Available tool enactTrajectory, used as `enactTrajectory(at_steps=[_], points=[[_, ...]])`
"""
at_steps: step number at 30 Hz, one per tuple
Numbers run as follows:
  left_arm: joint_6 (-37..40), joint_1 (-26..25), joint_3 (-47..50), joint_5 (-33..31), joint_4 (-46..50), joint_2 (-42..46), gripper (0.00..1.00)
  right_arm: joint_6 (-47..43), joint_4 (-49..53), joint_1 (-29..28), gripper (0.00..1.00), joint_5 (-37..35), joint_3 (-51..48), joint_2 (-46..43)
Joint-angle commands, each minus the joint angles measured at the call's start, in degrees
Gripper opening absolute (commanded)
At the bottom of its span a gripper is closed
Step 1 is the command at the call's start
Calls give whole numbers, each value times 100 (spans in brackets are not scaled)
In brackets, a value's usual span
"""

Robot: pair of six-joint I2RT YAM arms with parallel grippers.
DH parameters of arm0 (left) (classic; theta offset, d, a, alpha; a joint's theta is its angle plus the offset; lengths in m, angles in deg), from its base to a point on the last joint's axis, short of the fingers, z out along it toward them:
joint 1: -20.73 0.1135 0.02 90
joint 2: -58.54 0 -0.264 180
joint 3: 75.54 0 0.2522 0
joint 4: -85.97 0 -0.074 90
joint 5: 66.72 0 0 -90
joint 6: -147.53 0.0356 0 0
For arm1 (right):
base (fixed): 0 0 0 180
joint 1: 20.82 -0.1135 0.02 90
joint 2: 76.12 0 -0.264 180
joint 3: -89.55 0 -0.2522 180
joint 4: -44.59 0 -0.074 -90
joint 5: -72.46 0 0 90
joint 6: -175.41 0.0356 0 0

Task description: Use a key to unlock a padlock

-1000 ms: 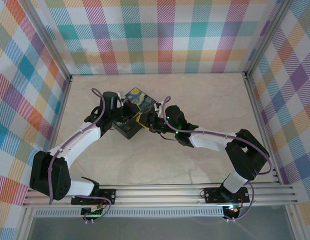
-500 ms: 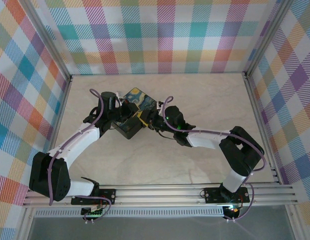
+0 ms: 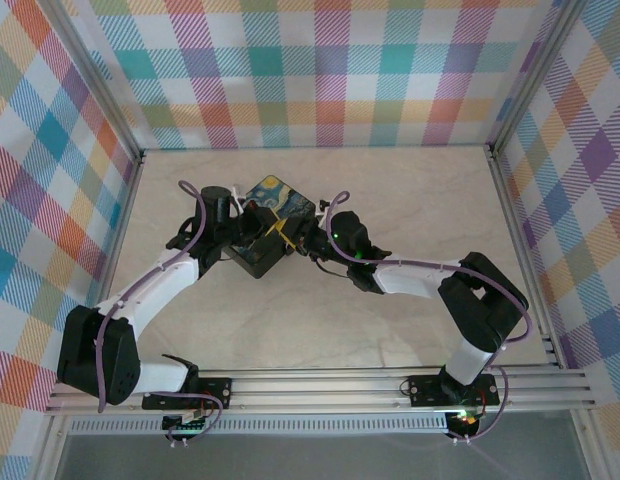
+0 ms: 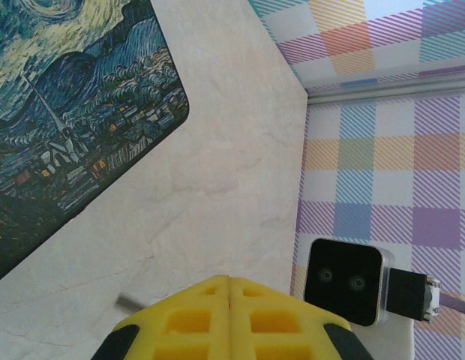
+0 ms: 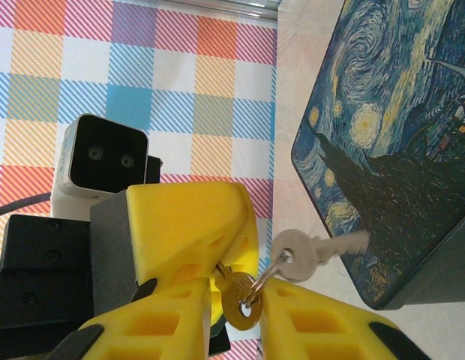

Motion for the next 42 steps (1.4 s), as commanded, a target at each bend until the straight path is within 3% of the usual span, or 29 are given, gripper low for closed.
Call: enactTrajectory(at_steps=[1,20,25,27,29,32,36,42], points=[[-92,55,100,178,-217,178,0,22,-325,36,20,-69,88,-88],[-211,55,159,530,-522,-24,0,-886,-1387,45,1,176,-348,-255],[-87,54,45,378,-266,-64,1,-996,-1366,36,0,209,-422,-264],[-51,63,-13,357,-203,-89,16,-1061,-1308,36,0,134,-494,-299],[-15,71,-58,335,-130,-85,23,-1128,-1275,37,0,51,-579,-343],[46,107,-81,286,-28,-60,41,-1218,-1201,51,0,-24,-677,-404],[93,206,-55,226,102,-27,52,-1355,-1009,54,0,-110,-766,-513],[342,283,21,-53,539,209,74,-1842,170,234,0,-231,-874,-1012]])
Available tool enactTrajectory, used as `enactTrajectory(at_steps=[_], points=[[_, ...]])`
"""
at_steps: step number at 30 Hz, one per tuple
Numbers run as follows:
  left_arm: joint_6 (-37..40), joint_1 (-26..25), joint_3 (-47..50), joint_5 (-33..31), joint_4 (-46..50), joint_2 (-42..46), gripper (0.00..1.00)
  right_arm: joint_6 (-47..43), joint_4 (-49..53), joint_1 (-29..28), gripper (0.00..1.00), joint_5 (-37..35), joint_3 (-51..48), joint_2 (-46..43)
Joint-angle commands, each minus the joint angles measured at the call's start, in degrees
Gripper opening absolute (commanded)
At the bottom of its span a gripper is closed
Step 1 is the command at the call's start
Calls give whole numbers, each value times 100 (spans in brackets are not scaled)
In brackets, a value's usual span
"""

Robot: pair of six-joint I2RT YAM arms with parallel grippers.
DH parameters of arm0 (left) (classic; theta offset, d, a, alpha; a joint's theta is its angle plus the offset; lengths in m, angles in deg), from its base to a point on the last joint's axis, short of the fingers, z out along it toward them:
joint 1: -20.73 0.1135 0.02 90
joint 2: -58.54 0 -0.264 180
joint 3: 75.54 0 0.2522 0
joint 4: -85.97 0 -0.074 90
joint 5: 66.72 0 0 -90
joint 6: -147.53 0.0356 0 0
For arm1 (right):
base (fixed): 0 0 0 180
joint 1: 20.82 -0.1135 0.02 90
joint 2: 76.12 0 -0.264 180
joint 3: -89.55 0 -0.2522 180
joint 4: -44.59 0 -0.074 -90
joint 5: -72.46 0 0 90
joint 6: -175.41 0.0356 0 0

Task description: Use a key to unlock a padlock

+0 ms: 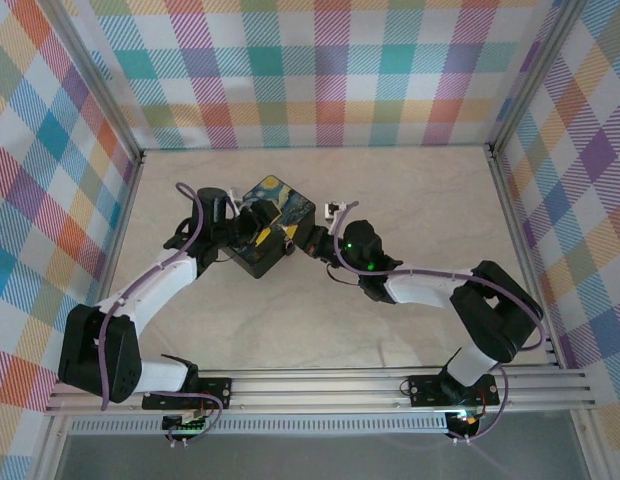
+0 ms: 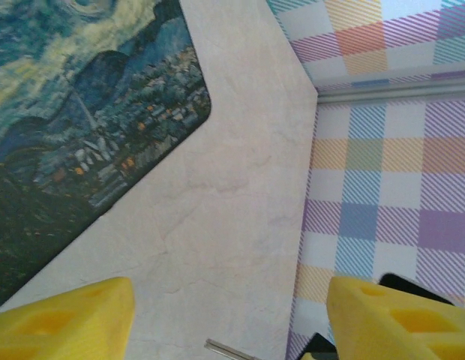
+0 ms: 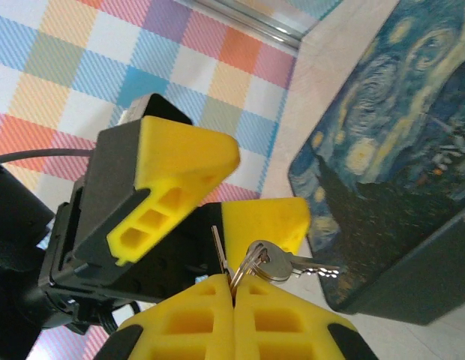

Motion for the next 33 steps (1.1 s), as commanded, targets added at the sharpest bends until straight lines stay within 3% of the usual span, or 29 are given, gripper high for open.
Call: enactTrajectory(at_steps=[1,4,12,17,24,33], points=[[281,52,-19,-275,443,291,75,-561,806,199,0,-86,-143,-516],[347,-146,108,-649,710,400,78,-863,1517,494,0,134,-284,-815],[505,-1421,103,-2404,905,73,83,-1567,3083,1715,0,707,-822,-1531],[547,-2053,-327,-3406,1169,-660,83,-1787,3107,2043,0,885,-1072,-1771],[33,-2753,-1273,-5109,1849,-1895,83,-1948,3124,2201,0,943,-1057,-1655],[-1244,-2893,-1937,-6475,2945,-2880,82,-1951,3087,2420,0,1181,-946,-1597]])
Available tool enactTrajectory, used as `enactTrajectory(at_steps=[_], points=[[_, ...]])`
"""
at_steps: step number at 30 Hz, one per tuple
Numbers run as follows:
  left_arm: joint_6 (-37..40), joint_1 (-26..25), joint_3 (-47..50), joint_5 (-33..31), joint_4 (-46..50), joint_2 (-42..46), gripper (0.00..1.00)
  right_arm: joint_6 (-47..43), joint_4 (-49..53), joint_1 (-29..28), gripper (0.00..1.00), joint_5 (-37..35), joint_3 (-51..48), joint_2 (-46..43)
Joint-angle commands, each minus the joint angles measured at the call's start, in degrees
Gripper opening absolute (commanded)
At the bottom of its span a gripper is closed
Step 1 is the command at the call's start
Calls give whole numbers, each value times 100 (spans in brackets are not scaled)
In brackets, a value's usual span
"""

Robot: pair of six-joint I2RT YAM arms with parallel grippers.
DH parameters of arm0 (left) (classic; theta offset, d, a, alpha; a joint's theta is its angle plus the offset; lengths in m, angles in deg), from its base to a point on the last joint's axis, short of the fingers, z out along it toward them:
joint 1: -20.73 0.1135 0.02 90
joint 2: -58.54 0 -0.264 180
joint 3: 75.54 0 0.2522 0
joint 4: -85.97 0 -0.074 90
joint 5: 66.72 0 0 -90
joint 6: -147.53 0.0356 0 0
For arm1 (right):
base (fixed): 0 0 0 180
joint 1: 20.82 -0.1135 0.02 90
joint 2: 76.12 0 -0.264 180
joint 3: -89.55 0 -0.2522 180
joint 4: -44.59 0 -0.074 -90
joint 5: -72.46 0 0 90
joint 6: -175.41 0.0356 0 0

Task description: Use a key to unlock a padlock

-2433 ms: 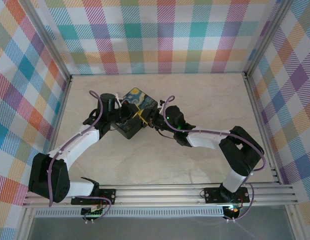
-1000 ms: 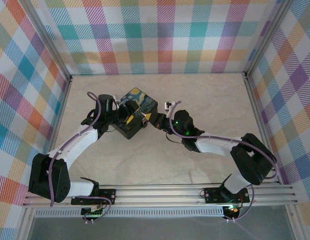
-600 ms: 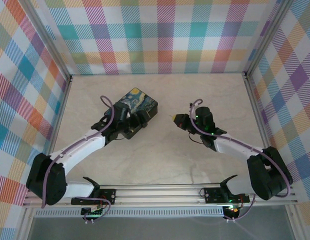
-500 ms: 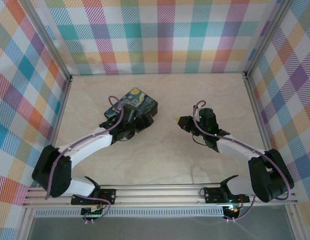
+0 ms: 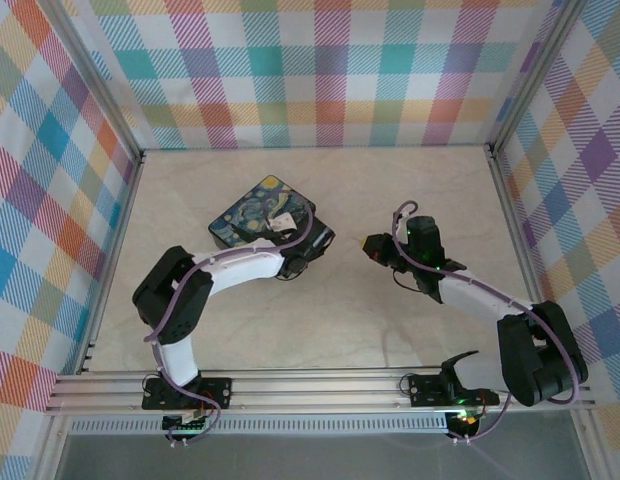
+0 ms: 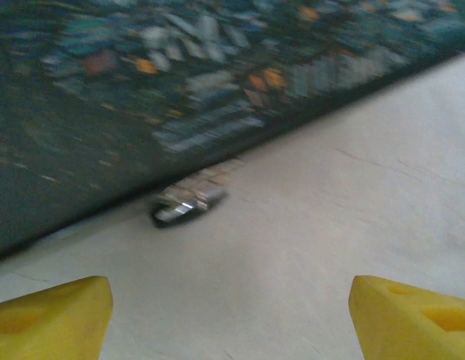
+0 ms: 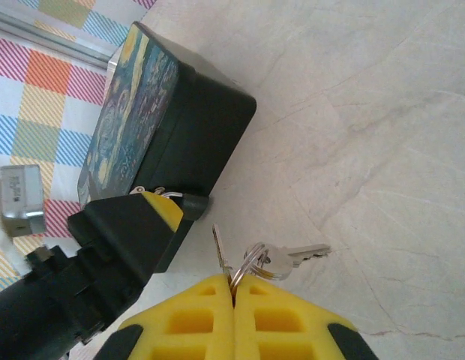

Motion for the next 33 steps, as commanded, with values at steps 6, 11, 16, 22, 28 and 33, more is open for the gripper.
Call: enactTrajectory(at_steps=[6,11,16,22,28,33], points=[[-233,81,74,-1445,1201,343,82,-328,102,23,0,294,185,153],[551,729,840,-959,686,1052,83,-404,218,23,0,464,413,309],[1451,1410,1141,-359,106,1405,83,-305,145,-26,0,557,541,466],[1247,1344,742,-114,521,1210,82,-372,426,-203,0,365,649,530],[476,741,444,-707,1467,1291,83,-366,554,-215,0,300,609,425],[852,748,610,-515,870,926,84,-419,653,-217,0,292,665,399]])
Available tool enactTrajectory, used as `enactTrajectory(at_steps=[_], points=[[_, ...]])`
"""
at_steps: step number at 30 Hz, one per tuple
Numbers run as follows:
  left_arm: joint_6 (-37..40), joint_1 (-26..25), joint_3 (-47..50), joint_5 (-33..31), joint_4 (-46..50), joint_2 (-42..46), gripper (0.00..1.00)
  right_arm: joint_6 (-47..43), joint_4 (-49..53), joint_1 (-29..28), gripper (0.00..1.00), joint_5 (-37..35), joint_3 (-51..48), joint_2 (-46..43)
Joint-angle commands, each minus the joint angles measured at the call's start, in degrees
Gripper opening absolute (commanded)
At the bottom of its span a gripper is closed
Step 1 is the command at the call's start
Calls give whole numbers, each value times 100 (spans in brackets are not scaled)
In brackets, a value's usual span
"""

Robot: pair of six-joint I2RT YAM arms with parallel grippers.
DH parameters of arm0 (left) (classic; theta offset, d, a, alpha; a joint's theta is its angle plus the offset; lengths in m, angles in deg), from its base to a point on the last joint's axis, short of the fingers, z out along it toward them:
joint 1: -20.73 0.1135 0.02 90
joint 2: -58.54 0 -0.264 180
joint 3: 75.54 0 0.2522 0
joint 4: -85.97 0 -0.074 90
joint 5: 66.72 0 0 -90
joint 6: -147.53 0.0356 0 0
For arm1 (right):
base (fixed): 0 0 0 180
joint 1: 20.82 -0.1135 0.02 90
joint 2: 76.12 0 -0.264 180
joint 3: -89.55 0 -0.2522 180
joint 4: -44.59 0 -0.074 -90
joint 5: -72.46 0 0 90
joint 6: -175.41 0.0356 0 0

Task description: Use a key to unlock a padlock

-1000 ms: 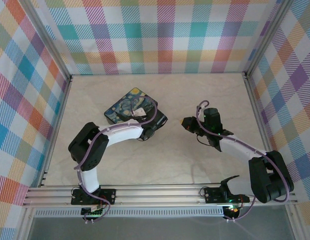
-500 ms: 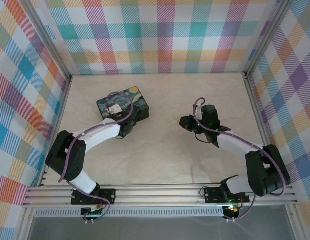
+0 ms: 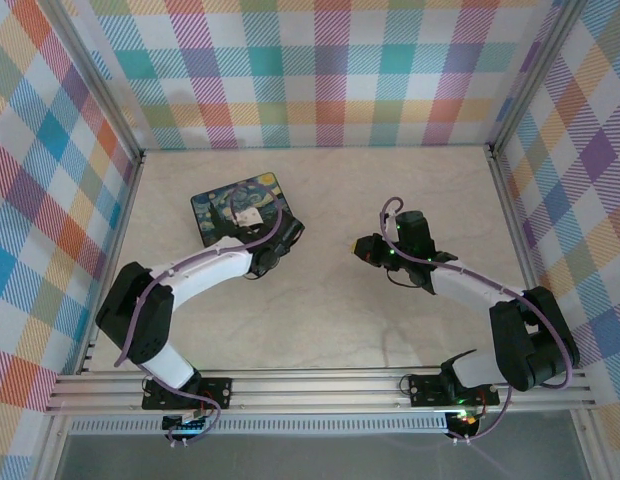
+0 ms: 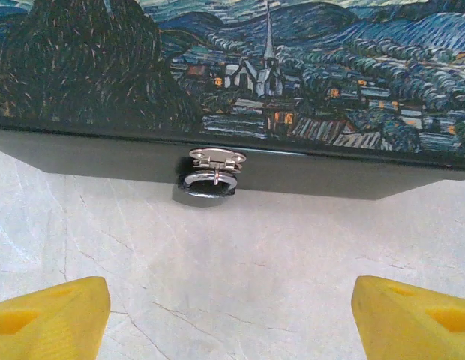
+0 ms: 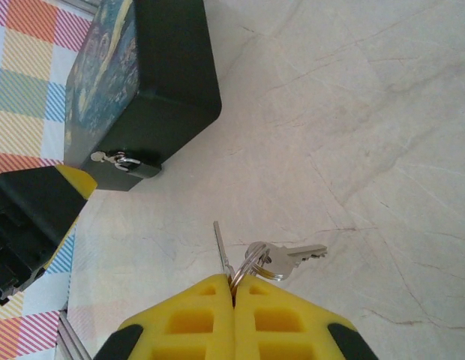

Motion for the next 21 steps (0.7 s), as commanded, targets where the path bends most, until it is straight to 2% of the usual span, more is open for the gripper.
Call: enactTrajectory(at_steps=[1,9,16,21], points=[[105,31,7,-123,-110,-401,84,-113,116,-13,0,-30,205,-84],[166,253,-119,-98,-585,-1051,78,-131,194,-13,0,-39,237,-155],[634,404,-273,-144,-819,-1405,75,-83,82,-13,0,91,298,-9],[723,485,-153,-190,-1034,-1517,68,-26,-127,-22,0,154,333,134]])
